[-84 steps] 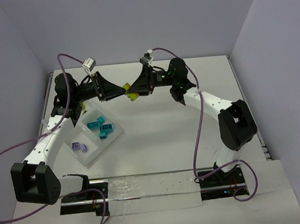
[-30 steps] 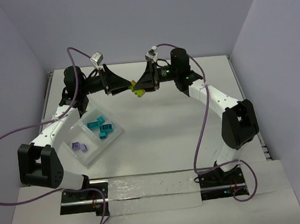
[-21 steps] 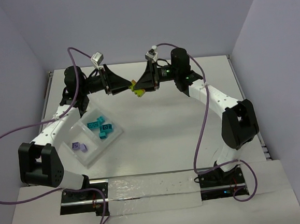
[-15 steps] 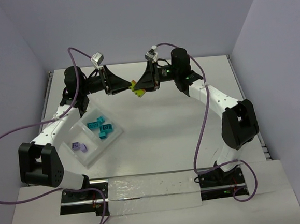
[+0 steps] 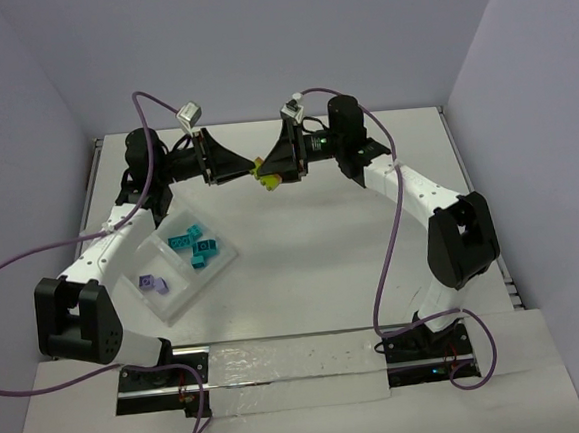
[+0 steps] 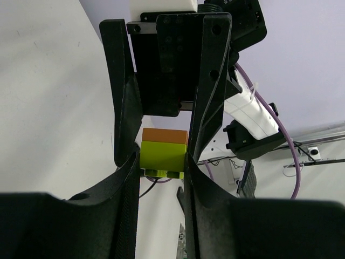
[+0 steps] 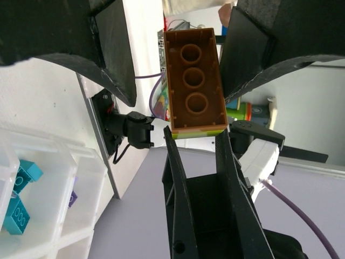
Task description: Sort the legos into containers by color
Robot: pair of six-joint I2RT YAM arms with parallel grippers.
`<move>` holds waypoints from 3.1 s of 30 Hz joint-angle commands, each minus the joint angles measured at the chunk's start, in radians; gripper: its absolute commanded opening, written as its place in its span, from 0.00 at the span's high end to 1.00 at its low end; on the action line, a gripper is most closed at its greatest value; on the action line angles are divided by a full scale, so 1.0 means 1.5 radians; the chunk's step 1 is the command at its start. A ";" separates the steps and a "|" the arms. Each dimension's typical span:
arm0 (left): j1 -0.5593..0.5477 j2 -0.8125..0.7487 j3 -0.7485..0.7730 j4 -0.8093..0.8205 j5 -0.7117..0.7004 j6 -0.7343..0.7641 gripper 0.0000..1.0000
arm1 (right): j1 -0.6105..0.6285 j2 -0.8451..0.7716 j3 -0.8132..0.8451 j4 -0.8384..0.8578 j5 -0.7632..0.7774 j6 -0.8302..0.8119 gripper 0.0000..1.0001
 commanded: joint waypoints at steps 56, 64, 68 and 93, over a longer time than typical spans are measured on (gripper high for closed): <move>0.027 -0.012 0.019 -0.030 0.016 0.032 0.33 | -0.025 -0.043 -0.032 0.052 -0.011 0.018 1.00; 0.025 -0.014 0.010 -0.023 0.021 0.028 0.60 | -0.025 -0.040 -0.029 0.058 -0.009 0.024 1.00; 0.024 -0.013 0.011 -0.018 0.020 0.026 0.86 | -0.025 -0.039 -0.028 0.054 -0.006 0.023 1.00; 0.064 -0.044 0.012 -0.077 0.018 0.074 1.00 | -0.056 -0.014 -0.127 0.441 -0.008 0.333 1.00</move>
